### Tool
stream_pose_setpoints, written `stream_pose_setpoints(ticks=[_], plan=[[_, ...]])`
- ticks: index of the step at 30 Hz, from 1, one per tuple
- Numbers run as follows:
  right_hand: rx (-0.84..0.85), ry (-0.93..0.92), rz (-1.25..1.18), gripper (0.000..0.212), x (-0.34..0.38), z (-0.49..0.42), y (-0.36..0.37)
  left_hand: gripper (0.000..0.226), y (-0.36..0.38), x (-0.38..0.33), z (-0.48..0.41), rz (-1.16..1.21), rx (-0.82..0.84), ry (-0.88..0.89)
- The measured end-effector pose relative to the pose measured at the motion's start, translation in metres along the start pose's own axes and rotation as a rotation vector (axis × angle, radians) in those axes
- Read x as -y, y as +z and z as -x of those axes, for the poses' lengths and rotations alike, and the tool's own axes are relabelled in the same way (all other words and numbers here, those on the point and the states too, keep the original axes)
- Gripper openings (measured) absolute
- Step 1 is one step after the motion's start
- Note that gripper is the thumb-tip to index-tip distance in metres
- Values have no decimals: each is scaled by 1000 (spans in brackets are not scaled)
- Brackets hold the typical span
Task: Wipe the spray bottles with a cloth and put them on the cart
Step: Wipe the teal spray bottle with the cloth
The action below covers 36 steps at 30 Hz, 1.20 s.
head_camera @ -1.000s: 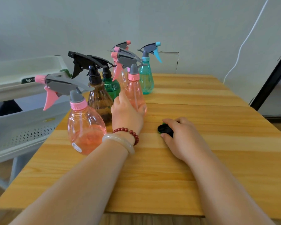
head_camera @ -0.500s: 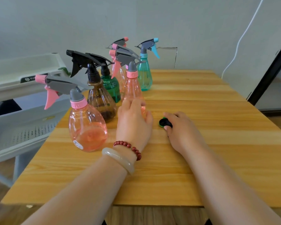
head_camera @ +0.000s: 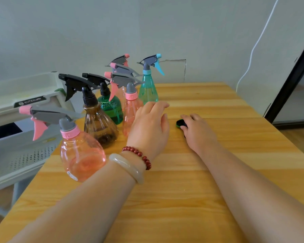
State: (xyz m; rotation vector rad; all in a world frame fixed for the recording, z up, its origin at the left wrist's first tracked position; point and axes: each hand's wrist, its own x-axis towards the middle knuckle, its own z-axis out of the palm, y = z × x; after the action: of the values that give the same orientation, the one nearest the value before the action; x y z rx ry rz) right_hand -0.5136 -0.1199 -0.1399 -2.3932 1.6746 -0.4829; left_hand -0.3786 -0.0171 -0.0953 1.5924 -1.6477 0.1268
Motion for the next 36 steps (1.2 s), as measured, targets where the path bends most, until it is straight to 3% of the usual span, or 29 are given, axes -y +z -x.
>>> stream_pose_setpoints(ticks=[12,19,36], plan=[[86,-37,-127,48,-8,-43,4,37,-17,-32,-110,-263,-47,175],[114,-26,-177,48,-2,-62,7,45,-31,-21,-173,-514,154,81],[79,-44,-188,46,14,-86,14,53,-22,21,-216,-693,353,57]])
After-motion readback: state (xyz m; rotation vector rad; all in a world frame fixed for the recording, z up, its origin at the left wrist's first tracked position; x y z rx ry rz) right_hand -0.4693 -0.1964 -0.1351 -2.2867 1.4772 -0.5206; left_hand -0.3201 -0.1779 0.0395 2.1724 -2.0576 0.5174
